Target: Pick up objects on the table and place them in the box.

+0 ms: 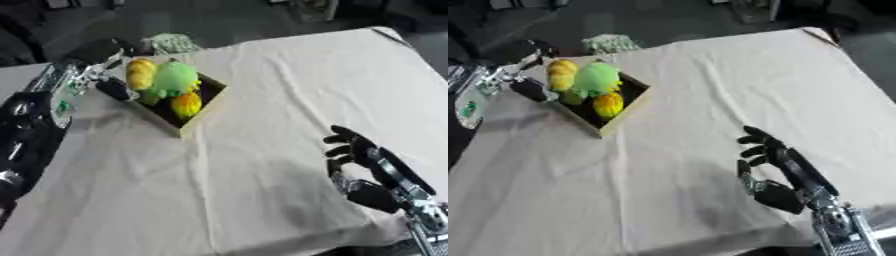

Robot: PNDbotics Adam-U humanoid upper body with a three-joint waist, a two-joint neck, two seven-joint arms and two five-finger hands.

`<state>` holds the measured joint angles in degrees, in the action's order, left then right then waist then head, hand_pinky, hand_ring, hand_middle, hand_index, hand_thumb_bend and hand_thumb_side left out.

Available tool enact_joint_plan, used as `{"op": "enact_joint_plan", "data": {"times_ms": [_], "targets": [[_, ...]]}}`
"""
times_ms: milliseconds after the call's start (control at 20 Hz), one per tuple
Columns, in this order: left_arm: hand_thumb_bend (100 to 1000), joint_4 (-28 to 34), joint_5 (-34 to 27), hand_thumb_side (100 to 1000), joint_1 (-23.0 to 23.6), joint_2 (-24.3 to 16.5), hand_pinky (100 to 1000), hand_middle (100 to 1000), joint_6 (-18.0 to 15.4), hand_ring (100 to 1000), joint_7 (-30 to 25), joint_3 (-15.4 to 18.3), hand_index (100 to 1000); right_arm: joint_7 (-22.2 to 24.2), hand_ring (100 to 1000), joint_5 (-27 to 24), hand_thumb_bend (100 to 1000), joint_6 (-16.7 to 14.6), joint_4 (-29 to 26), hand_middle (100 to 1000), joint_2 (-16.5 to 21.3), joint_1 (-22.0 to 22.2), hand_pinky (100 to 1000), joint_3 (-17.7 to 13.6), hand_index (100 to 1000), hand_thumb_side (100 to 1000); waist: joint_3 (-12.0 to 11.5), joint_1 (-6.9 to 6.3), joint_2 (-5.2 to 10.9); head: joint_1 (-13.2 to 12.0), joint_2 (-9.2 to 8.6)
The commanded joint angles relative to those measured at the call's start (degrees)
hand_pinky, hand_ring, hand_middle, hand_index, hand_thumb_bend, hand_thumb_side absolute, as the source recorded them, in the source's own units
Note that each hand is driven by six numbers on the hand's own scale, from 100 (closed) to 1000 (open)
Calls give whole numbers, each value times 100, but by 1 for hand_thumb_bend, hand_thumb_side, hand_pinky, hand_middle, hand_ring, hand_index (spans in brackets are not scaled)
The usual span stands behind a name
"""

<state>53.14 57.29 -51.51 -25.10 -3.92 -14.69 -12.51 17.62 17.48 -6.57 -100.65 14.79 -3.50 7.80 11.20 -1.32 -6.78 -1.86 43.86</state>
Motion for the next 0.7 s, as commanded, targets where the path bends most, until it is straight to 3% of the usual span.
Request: {"op": "enact_joint_plan", "data": {"times_ms": [50,450,700], "targets": [[648,181,-94,344,-114,-118,763,778,24,734,77,65,900,-6,765,-20,100,-8,-65,828,40,-59,704,-29,1000,306,-7,10,72,20,26],[756,512,-439,385,-121,-199,772,787,27,750,140,35,898,-13,765,-15,100,-6,-64,828,33,-58,704,-38,1000,304,-9,20,80,25,26],[819,1184,-1085,432,-53,-367,753,767,66,739,266,52,886,-26,765,-9,100,-3,-65,828,29,-51,704,-54,1000,306,-30,20,82,47,26]]}}
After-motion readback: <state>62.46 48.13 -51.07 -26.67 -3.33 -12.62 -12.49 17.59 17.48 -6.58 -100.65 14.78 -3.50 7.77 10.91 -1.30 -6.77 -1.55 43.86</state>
